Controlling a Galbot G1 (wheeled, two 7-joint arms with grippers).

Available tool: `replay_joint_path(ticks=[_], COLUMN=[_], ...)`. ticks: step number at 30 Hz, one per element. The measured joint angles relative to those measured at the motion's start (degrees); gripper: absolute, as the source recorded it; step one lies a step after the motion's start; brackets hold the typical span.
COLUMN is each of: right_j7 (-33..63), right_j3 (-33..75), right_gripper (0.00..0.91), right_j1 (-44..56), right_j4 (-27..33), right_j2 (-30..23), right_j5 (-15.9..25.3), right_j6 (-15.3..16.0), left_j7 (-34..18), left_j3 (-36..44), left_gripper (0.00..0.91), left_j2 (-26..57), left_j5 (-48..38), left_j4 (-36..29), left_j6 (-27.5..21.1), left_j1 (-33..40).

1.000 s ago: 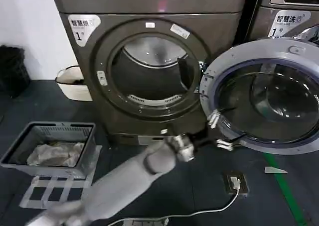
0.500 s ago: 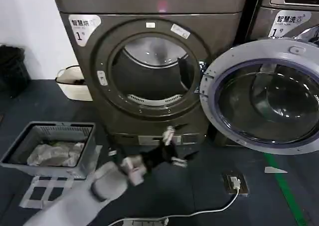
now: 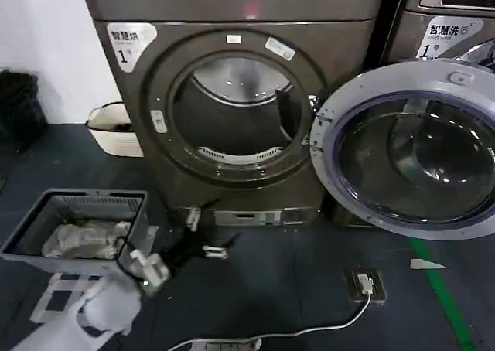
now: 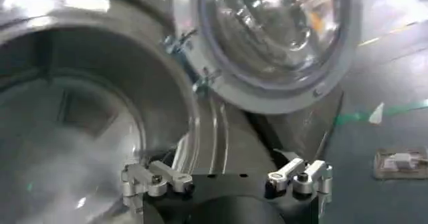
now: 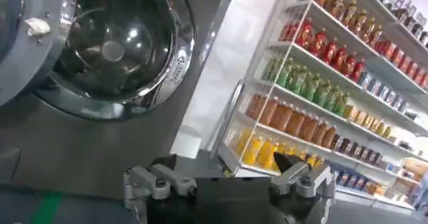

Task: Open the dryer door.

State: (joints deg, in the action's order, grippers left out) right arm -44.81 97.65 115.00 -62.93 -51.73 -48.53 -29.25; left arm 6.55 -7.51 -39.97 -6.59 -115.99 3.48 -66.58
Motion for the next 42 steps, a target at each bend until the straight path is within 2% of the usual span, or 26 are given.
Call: replay_joint_path(ticks=[6, 13, 22, 32, 35, 42], right_j7=[0.36, 2.8, 6.83, 8.0, 8.1, 8.27], right_j3=[0.06, 0.33, 0.59, 1.22, 1.22, 1.23], right_gripper=[0.907, 0.907, 0.907, 0.907, 0.907, 0.907], right_j1=[0.59, 0.91, 1.32, 1.71, 1.74, 1.73], right_j4=[-1.31, -1.94, -2.92, -3.87, -4.45, -4.42], right_j2=[-1.06, -2.05, -4.22, -5.34, -5.65, -6.09], right_j5=[0.15, 1.46, 4.73, 5.28, 5.28, 5.56], right_j6=[0.97, 2.22, 3.67, 4.16, 4.36, 4.47], left_j7=[-1.71, -6.13, -8.07, -6.05, -5.54, -6.03], left_j3=[-6.59, -13.55, -25.28, -35.01, -36.22, -37.88], left_gripper=[0.907, 0.907, 0.907, 0.907, 0.907, 0.907], left_j2=[0.95, 0.4, -2.3, -3.55, -3.64, -4.11], left_j5=[-7.17, -15.81, -32.46, -39.16, -38.32, -37.95], left_j4=[0.69, 1.97, 6.86, 14.47, 16.75, 21.09], left_j6=[-3.25, -14.14, -29.97, -43.23, -45.71, -45.73], left_j1=[-6.28, -10.29, -9.53, -6.46, -5.34, -4.1])
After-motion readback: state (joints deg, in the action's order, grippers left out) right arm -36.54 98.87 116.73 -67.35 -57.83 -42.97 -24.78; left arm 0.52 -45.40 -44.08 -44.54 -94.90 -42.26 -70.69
